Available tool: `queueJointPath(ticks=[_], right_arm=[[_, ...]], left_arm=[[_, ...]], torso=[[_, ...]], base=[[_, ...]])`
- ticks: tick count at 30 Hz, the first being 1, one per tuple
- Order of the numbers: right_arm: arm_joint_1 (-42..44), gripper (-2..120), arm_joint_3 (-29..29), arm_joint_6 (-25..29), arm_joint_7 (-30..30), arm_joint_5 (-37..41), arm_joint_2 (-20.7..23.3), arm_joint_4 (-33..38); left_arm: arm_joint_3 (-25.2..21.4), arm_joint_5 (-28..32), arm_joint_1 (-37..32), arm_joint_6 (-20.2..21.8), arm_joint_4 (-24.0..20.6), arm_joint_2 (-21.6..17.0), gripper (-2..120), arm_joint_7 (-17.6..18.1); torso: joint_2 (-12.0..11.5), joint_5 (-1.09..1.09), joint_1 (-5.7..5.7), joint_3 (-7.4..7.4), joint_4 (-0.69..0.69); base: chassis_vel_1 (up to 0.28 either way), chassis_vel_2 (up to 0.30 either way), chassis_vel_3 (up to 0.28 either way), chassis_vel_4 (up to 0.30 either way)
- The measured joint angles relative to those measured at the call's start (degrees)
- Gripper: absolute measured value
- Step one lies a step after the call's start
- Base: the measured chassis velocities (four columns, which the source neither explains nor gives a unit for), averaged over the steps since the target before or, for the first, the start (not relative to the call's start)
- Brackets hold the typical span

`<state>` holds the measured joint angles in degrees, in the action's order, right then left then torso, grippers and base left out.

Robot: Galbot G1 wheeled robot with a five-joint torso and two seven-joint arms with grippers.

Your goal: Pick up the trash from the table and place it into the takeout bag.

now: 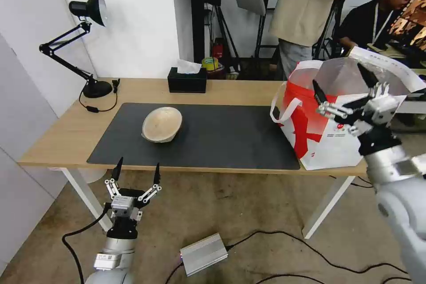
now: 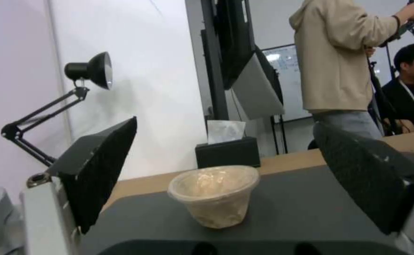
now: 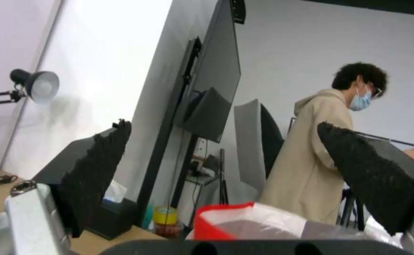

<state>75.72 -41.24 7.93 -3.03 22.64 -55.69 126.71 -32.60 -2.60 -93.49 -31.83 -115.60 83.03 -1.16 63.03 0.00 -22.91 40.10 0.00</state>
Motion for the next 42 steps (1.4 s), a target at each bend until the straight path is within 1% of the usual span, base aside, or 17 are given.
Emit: queueJointPath(ticks=[1,5,6,9,11,15,27,30,32,36,42], right_arm=[[0.0,100,0.0,0.0,0.0,0.0,0.0,0.0],[3.2,100,0.14,1.56,-0.94,-2.43,-4.56,0.62],[3.2,100,0.14,1.56,-0.94,-2.43,-4.56,0.62],[5.0,100,0.31,2.9,-1.22,-3.95,-7.02,0.7],[5.53,100,0.38,3.28,-1.37,-4.28,-7.62,0.7],[7.41,100,0.73,5.5,-2.67,-6.34,-10.34,0.01],[10.84,100,0.52,10.54,-4.52,-8.11,-13.63,-3.13],[12.12,100,0.56,13.04,-5.53,-8.3,-14.71,-3.69],[12.72,100,0.65,13.61,-5.78,-8.7,-15.15,-3.7],[14.61,100,0.9,16.6,-6.32,-11.04,-17.19,-4.76],[16.62,100,1.03,19.1,-6.77,-11.91,-18.45,-6.42]], left_arm=[[0.0,0.0,0.0,0.0,0.0,0.0,100,0.0],[0.28,-0.03,-0.04,-0.13,0.1,-0.14,100,0.01],[0.28,-0.03,-0.04,-0.13,0.1,-0.14,100,0.01],[0.56,-0.04,0.02,-0.16,0.29,-0.15,100,0.02],[0.6,-0.04,0.03,-0.17,0.29,-0.14,100,0.02],[0.67,-0.03,0.2,-0.19,0.35,-0.15,100,0.03],[0.64,0.12,0.78,-0.24,1.15,-0.03,100,0.04],[0.52,0.21,0.97,-0.26,1.36,-0.03,100,0.04],[0.5,0.23,1.02,-0.25,1.45,-0.05,100,0.04],[0.44,0.22,1.26,-0.3,2.03,-0.42,100,0.04],[0.36,0.3,1.75,-0.31,2.33,-0.03,100,0.05]], torso=[[0.0,0.0,0.0,0.0,0.0],[0.0,0.0,0.0,0.0,0.0],[0.0,0.0,0.0,0.0,0.0],[0.0,0.0,0.0,0.01,0.0],[0.0,0.0,0.0,0.0,0.0],[0.0,0.0,-0.01,0.0,0.0],[0.0,0.0,-0.01,0.0,0.0],[0.0,0.01,-0.01,0.0,0.0],[0.0,0.0,-0.01,0.0,0.01],[0.0,0.0,-0.01,0.0,0.0],[0.0,0.0,-0.01,0.0,0.0]], base=[[0.0,0.0,0.0,0.0],[0.0,0.0,0.0,0.0],[0.0,0.0,0.0,0.0],[0.0,0.0,0.0,0.0],[0.0,0.0,0.0,0.0],[0.0,0.0,0.0,0.0],[0.0,0.0,0.0,0.0],[0.0,0.0,0.0,0.0],[0.0,0.0,0.0,0.0],[0.0,0.0,0.0,0.0],[0.0,0.0,0.0,0.0]])
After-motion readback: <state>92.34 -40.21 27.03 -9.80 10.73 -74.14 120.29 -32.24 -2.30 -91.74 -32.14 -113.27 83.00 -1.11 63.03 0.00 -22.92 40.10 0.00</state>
